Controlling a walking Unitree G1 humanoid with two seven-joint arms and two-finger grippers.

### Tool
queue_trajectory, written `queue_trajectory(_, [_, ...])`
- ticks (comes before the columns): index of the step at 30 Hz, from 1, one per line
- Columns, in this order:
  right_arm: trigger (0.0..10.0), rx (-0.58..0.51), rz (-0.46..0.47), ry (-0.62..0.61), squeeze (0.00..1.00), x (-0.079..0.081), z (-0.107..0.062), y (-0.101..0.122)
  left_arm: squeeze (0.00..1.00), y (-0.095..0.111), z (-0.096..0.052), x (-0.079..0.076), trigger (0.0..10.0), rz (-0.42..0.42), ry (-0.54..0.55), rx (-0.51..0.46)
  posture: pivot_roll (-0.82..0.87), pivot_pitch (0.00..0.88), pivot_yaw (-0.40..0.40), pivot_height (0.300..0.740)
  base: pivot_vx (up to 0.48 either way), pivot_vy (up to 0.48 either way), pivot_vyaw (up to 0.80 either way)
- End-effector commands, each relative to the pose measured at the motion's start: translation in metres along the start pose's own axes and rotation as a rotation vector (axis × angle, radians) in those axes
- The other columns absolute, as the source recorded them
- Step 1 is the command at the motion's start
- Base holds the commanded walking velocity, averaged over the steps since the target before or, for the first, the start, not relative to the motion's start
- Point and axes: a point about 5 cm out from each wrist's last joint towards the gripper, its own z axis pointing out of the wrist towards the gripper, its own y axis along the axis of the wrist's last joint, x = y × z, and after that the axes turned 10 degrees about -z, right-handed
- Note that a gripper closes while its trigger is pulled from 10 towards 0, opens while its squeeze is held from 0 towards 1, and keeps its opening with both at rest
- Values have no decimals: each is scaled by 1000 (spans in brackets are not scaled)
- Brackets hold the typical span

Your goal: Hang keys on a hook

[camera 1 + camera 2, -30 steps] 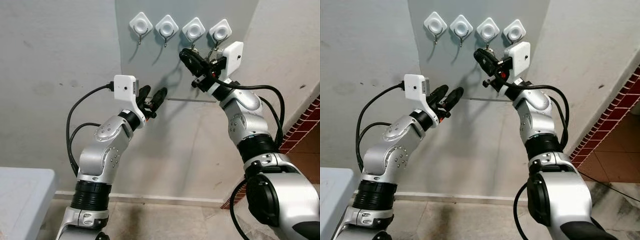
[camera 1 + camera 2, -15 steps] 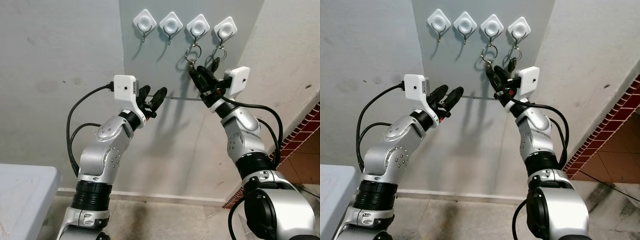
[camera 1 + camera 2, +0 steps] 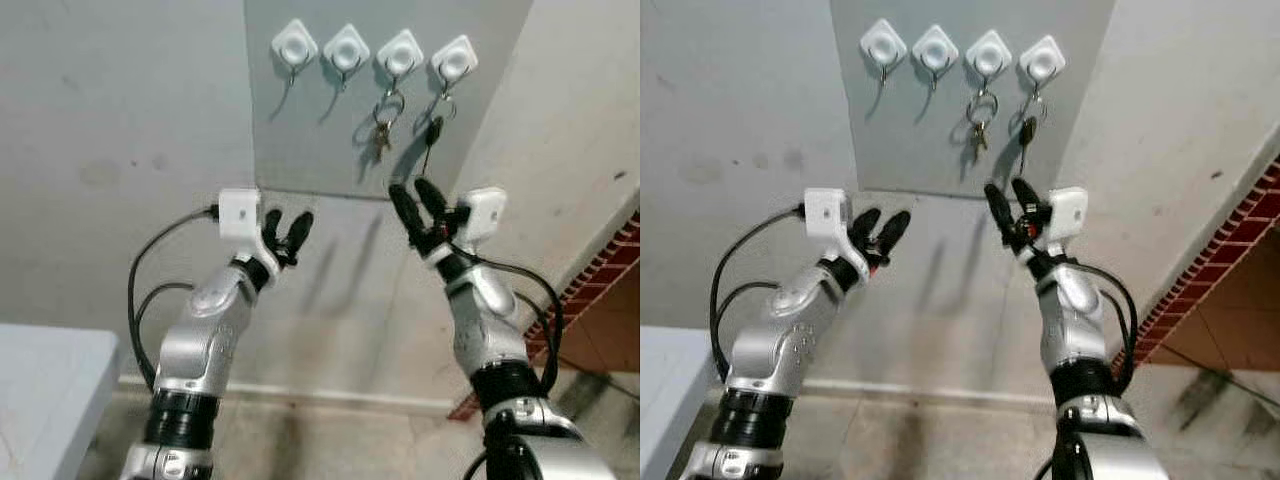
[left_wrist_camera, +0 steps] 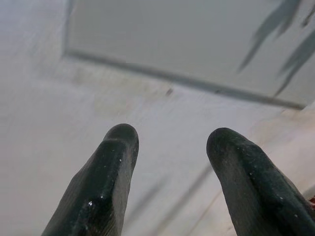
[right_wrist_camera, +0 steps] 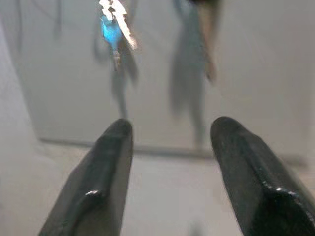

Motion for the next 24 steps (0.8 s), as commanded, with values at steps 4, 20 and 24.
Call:
queue_trajectory(4, [10000,54,-20,-98,1000,-4,-29,-12,0,-16,-8,17,10000,34,70,14,33,36,-6,740,0,0,0])
queue_trajectory(20, [10000,206,53,-239,1000,25,-92,-41,0,-57,-21,41,10000,-89,112,82,0,0,35,740,0,0,0])
queue_trajectory(24, [10000,230,38,-248,1000,28,-97,-44,0,-58,-20,44,10000,-87,114,80,-7,0,50,740,0,0,0])
